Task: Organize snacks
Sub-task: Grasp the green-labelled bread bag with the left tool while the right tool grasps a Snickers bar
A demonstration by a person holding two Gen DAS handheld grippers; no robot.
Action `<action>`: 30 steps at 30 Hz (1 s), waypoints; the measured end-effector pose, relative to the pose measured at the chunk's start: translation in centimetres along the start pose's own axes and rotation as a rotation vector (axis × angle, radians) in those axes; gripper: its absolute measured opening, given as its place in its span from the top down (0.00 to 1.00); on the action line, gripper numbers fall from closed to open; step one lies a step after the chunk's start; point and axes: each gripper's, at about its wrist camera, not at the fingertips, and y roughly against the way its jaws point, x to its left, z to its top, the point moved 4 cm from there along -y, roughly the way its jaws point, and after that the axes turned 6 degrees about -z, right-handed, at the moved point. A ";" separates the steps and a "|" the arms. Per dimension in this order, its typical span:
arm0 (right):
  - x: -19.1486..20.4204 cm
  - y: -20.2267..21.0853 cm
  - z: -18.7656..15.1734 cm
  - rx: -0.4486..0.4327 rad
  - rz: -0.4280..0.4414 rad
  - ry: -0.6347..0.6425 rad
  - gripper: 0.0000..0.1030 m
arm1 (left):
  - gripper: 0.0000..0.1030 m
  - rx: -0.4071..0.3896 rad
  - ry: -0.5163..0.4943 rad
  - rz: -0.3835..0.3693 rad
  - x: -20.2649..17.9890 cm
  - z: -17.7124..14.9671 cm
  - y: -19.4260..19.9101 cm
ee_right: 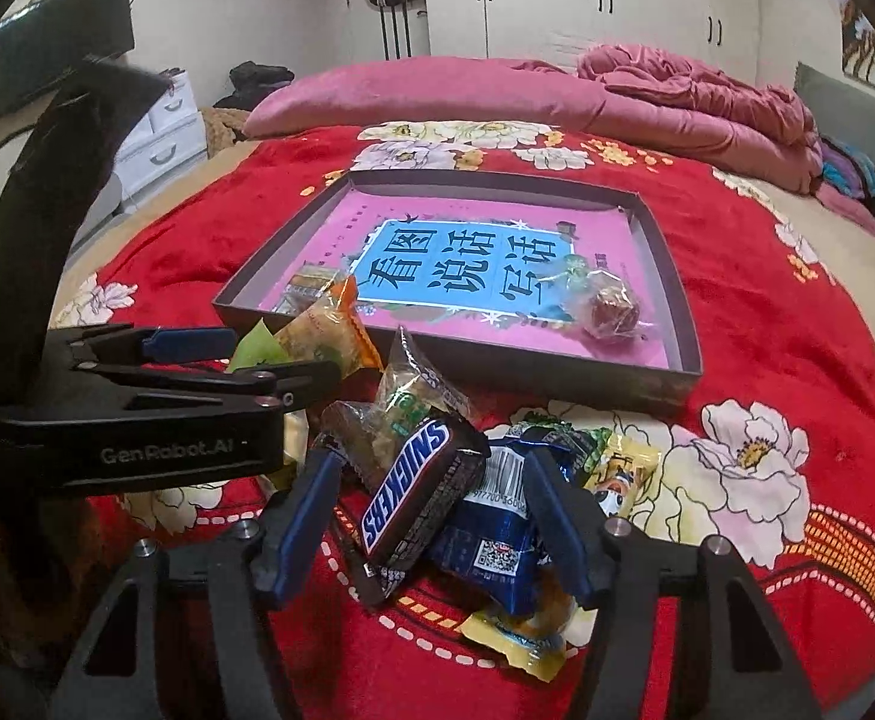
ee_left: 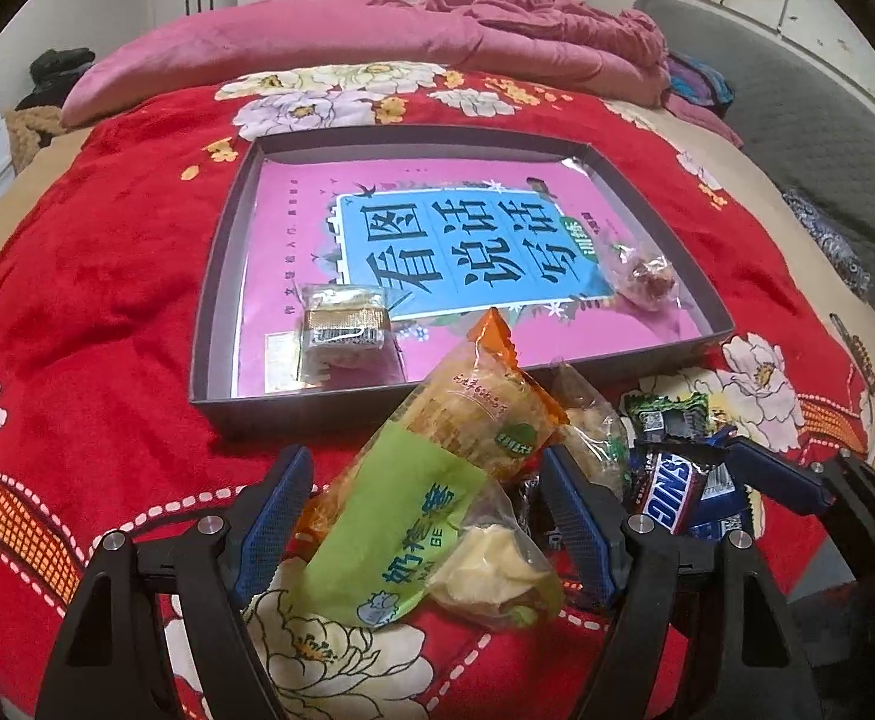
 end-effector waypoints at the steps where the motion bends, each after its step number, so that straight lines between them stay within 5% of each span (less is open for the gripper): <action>1: 0.2 0.0 0.0 -0.005 -0.006 0.011 0.38 | 0.23 0.007 -0.001 0.003 0.0 0.0 -0.2; 28: 2.7 -0.9 -0.2 -0.009 -0.023 0.126 0.43 | 0.27 0.007 0.068 0.005 1.6 0.5 -0.8; 30: 3.0 -1.1 -0.2 -0.022 -0.091 0.164 0.56 | 0.28 0.009 0.065 0.004 1.5 0.5 -0.9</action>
